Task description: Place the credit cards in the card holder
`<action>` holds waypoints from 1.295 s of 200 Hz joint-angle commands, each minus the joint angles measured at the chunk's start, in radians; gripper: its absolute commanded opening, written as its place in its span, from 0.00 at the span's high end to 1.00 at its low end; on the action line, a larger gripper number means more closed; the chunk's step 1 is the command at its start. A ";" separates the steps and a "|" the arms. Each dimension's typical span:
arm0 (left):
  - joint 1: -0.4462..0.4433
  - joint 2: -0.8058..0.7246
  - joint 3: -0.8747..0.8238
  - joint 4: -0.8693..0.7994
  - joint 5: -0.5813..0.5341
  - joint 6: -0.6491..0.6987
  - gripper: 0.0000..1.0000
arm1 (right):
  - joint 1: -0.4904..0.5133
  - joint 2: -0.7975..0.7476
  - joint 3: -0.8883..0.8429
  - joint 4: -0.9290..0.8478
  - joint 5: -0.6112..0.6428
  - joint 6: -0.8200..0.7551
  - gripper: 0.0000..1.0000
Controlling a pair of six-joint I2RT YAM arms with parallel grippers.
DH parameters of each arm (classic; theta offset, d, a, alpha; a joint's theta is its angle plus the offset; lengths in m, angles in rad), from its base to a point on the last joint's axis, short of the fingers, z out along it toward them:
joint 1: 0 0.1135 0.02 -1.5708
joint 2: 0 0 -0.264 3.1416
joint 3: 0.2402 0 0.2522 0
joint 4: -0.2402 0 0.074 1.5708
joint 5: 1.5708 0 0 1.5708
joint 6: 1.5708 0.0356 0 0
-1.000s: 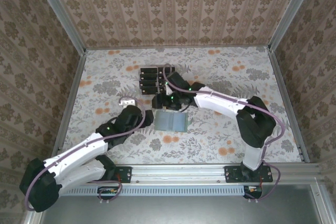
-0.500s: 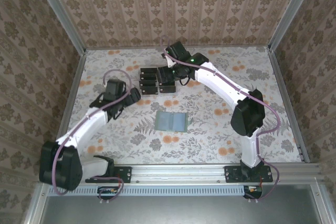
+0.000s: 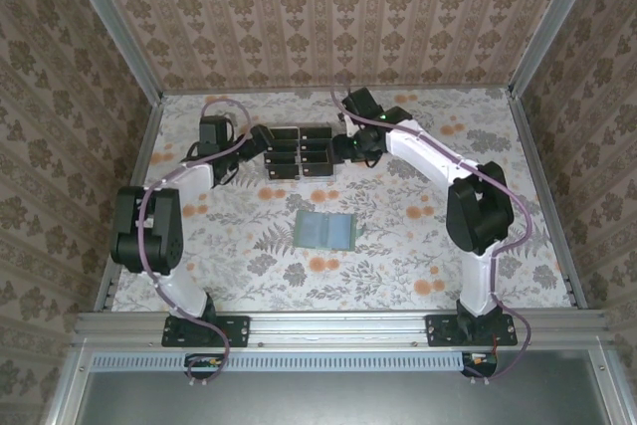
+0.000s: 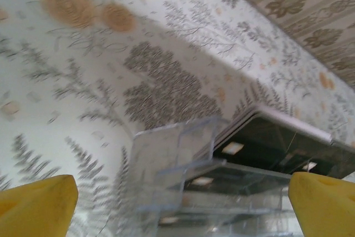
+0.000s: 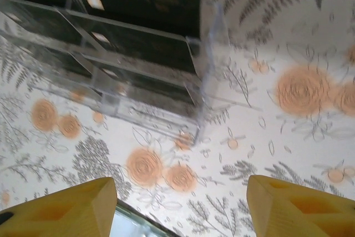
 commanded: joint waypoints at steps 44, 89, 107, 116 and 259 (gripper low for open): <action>-0.007 0.137 0.002 0.389 0.085 -0.181 0.00 | -0.078 -0.180 -0.173 0.086 -0.059 0.039 0.35; -0.060 0.162 -0.033 0.483 0.067 -0.232 0.00 | -0.103 -0.205 -0.220 0.112 -0.082 0.057 0.35; -0.079 0.166 -0.043 0.504 0.064 -0.245 0.00 | -0.105 -0.215 -0.237 0.122 -0.084 0.061 0.35; -0.089 0.168 -0.046 0.513 0.062 -0.249 0.00 | -0.107 -0.222 -0.248 0.126 -0.083 0.064 0.35; -0.226 0.191 -0.014 0.536 0.005 -0.303 0.00 | -0.096 -0.240 -0.228 0.041 -0.034 -0.050 0.37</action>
